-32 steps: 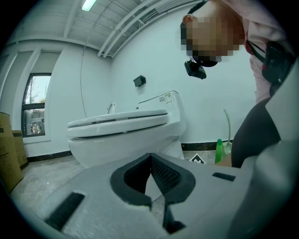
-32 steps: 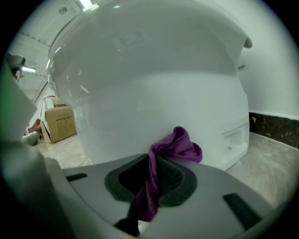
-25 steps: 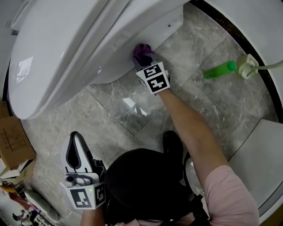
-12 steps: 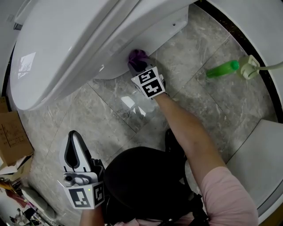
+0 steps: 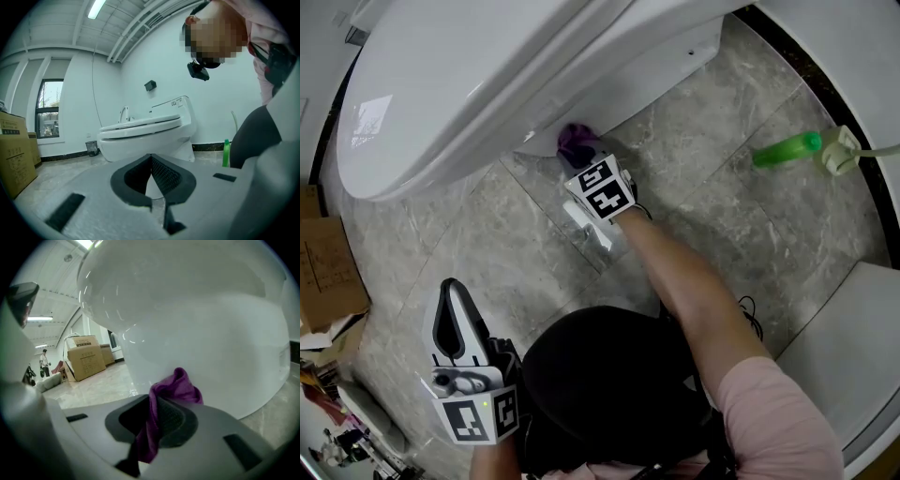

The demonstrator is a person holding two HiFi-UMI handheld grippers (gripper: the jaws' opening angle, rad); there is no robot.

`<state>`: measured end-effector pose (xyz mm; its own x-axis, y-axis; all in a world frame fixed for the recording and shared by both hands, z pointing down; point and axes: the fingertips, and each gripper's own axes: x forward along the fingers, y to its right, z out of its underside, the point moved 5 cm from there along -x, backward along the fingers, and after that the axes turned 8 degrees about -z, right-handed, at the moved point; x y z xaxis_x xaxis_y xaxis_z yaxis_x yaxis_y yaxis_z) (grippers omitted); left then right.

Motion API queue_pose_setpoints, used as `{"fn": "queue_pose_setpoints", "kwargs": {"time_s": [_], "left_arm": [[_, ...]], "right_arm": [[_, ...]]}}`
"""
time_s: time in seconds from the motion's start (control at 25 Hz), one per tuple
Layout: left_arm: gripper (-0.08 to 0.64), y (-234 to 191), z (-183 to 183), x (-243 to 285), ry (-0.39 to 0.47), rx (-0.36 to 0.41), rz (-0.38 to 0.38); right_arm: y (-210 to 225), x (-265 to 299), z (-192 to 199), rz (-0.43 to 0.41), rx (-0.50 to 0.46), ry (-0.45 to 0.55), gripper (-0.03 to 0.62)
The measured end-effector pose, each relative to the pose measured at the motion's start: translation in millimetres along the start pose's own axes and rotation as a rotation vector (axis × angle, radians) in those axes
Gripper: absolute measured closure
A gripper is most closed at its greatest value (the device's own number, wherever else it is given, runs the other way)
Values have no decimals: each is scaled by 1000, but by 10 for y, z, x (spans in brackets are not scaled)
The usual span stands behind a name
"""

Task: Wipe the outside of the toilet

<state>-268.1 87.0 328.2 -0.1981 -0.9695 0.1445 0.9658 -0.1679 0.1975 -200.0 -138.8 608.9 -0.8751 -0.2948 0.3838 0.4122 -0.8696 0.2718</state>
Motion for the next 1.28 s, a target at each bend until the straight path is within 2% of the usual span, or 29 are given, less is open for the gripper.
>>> {"fn": "queue_pose_setpoints", "kwargs": {"time_s": [0.12, 0.36, 0.6, 0.8, 0.96, 1.12, 1.28], "left_arm": [[552, -52, -4, -80, 8, 1, -18], [552, -211, 13, -258, 23, -8, -61], [553, -275, -94, -284, 45, -48, -67], [552, -84, -233, -186, 72, -45, 0], [552, 84, -381, -82, 99, -47, 60], [552, 328, -539, 100, 139, -58, 132], [552, 629, -663, 297, 176, -84, 218]], "right_arm": [[-188, 114, -33, -55, 15, 11, 537], [-689, 245, -256, -217, -2, 41, 537], [-920, 7, -641, -267, -4, 96, 535], [-637, -450, -848, -201, 1, 120, 535], [-331, -820, -823, -121, 0, 85, 535], [117, -1320, -786, -4, 7, 74, 535], [594, -1930, -880, 146, 44, 127, 535]]}}
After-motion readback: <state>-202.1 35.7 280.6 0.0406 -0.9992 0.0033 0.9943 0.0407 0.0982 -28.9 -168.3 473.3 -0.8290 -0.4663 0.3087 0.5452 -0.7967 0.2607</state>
